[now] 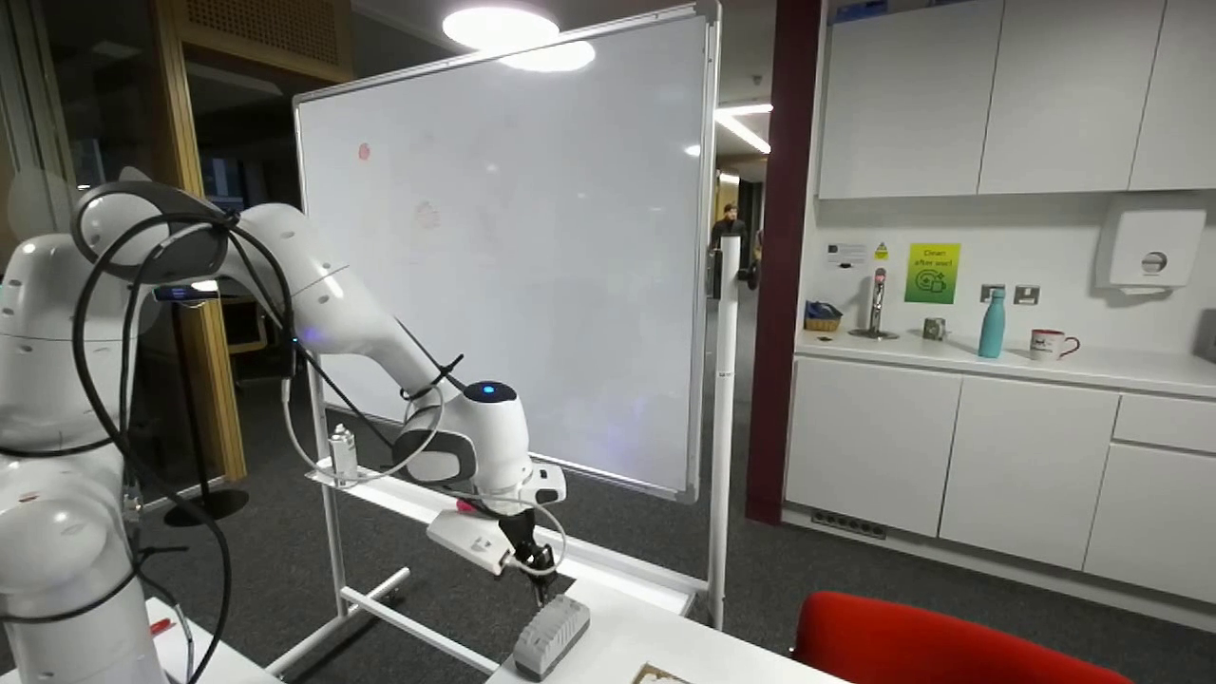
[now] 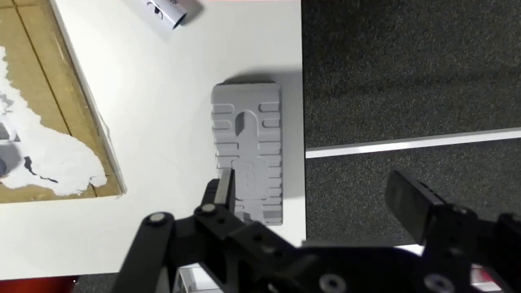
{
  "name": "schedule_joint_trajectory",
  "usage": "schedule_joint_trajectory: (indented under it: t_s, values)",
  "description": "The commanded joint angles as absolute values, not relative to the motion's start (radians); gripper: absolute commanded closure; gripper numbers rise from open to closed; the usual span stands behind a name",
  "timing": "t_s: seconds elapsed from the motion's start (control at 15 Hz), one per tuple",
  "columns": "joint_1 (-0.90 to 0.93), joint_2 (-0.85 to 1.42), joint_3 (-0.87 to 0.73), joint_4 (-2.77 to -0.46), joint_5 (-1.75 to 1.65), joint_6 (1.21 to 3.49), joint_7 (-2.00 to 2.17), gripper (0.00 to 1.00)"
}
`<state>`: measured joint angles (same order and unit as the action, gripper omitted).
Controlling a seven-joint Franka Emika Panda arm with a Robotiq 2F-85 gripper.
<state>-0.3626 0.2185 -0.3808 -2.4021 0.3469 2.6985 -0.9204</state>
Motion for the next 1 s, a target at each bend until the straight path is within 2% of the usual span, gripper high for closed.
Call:
schedule_joint_trajectory:
  t_s: [0.0,0.27,0.93]
  values:
    - [-0.419,0.330,-0.368,-2.290,0.405,2.657,-0.989,0.00]
    - [-0.528,0.410,-0.296,-2.200,0.308,2.623,-0.937,0.00]
    - [-0.555,0.419,-0.215,-2.190,0.224,2.658,-0.939,0.00]
